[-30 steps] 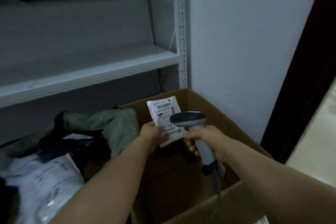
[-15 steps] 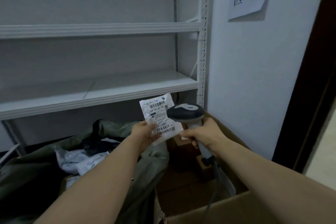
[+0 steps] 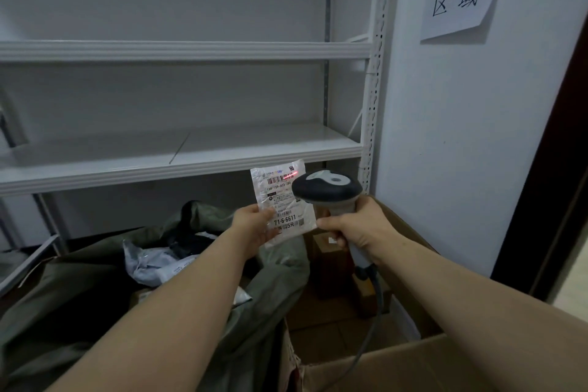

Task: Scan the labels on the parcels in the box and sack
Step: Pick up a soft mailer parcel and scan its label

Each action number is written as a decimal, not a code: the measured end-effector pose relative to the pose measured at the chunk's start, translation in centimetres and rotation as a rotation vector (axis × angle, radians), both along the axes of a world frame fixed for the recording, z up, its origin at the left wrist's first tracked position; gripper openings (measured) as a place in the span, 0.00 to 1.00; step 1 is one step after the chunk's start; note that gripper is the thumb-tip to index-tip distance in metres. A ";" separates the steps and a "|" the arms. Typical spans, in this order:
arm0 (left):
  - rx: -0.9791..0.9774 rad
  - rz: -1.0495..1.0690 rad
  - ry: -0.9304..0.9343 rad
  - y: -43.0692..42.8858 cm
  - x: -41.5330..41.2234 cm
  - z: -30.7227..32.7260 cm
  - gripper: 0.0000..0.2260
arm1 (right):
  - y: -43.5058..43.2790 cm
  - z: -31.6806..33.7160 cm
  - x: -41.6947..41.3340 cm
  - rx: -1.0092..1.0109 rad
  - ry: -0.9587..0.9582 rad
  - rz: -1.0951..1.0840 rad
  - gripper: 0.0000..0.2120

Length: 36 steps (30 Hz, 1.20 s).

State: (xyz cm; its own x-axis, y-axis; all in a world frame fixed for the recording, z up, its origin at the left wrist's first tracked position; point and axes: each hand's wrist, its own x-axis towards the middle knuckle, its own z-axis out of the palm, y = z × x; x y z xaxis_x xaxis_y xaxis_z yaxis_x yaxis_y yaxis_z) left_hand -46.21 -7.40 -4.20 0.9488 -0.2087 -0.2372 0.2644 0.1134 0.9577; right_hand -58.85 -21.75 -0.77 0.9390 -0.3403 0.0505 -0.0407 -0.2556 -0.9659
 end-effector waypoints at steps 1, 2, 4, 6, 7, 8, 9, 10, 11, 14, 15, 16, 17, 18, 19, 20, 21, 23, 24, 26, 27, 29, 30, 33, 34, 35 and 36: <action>-0.001 0.004 0.002 0.0 0.0 0.0 0.06 | 0.1 0.0 0.0 0.004 -0.002 0.000 0.06; -0.003 0.005 0.003 0.1 0.0 0.0 0.06 | 0.1 0.0 0.0 0.005 -0.005 -0.002 0.06; 0.001 0.007 -0.001 0.1 0.1 0.1 0.05 | 0.1 0.1 -0.1 0.002 -0.009 -0.004 0.07; 0.004 0.010 0.000 0.0 0.1 0.0 0.04 | 0.2 0.2 -0.2 0.001 -0.008 -0.002 0.06; 0.003 0.009 -0.001 0.0 0.1 0.0 0.05 | 0.2 0.3 -0.2 0.002 -0.007 -0.001 0.06; 0.002 0.007 -0.001 -0.1 0.1 0.0 0.05 | 0.2 0.4 -0.2 0.005 -0.006 -0.001 0.06; 0.000 0.005 -0.001 -0.1 0.1 0.0 0.06 | 0.2 0.4 -0.2 0.009 -0.005 -0.002 0.06; 0.000 0.004 -0.003 -0.1 0.0 0.0 0.06 | 0.2 0.5 -0.2 0.014 -0.003 -0.004 0.06; 0.000 0.003 -0.004 -0.2 0.0 -0.1 0.06 | 0.2 0.5 -0.2 0.019 -0.002 -0.005 0.06; 0.001 -0.002 0.003 -0.1 -0.1 0.0 0.06 | 0.1 0.4 -0.2 0.018 0.000 -0.003 0.06; 0.003 -0.004 0.005 -0.1 -0.1 0.0 0.06 | 0.1 0.4 -0.2 0.016 0.001 -0.005 0.05; 0.003 -0.005 0.006 0.0 -0.1 0.1 0.07 | 0.0 0.4 -0.2 0.016 0.002 -0.006 0.05; 0.002 -0.005 0.006 0.1 -0.1 0.1 0.07 | -0.1 0.3 -0.2 0.019 0.003 -0.004 0.05; 0.000 -0.004 0.004 0.2 -0.1 0.2 0.07 | -0.2 0.3 -0.2 0.022 0.007 0.000 0.05; 0.004 -0.001 0.001 0.4 -0.1 0.3 0.07 | -0.3 0.3 -0.3 0.020 0.016 0.004 0.06; 0.015 0.005 -0.002 0.6 0.1 0.5 0.07 | -0.5 0.3 -0.3 0.008 0.031 0.007 0.06; 0.035 0.009 -0.009 0.8 0.2 0.6 0.07 | -0.8 0.2 -0.4 -0.020 0.051 0.009 0.06; 0.096 0.019 -0.037 1.5 0.5 1.0 0.06 | -1.2 -0.1 -0.4 -0.117 0.093 0.020 0.08; 0.131 0.023 -0.056 1.9 0.7 1.2 0.07 | -1.4 -0.2 -0.5 -0.156 0.111 0.024 0.08; 0.209 0.020 -0.083 2.8 1.1 1.7 0.08 | -1.6 -0.4 -0.5 -0.186 0.132 0.031 0.08; 0.251 0.008 -0.093 3.1 1.2 1.9 0.08 | -1.6 -0.4 -0.6 -0.194 0.137 0.038 0.07; 0.349 -0.011 -0.113 3.8 1.4 2.4 0.09 | -1.5 -0.5 -0.6 -0.220 0.138 0.066 0.09; 0.406 -0.017 -0.124 4.0 1.7 2.5 0.09 | -1.5 -0.6 -0.6 -0.232 0.134 0.081 0.11; 0.533 -0.045 -0.153 4.7 2.1 3.1 0.08 | -1.1 -0.8 -0.5 -0.306 0.112 0.122 0.13; 0.555 -0.057 -0.158 4.8 2.2 3.4 0.08 | -1.0 -0.7 -0.4 -0.353 0.096 0.133 0.12; 0.574 -0.064 -0.160 5.0 2.3 3.5 0.08 | -0.8 -0.6 -0.4 -0.407 0.083 0.143 0.12; 0.591 -0.067 -0.160 5.0 2.3 3.7 0.08 | -0.7 -0.5 -0.4 -0.452 0.072 0.153 0.11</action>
State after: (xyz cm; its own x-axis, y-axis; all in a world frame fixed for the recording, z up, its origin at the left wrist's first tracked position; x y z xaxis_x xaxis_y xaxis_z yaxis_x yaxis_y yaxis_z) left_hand -43.94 -2.37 -0.47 0.9714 -0.1461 -0.1870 0.1005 -0.4605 0.8819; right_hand -59.28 -22.45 -1.29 0.9830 -0.1573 0.0949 -0.0325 -0.6572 -0.7530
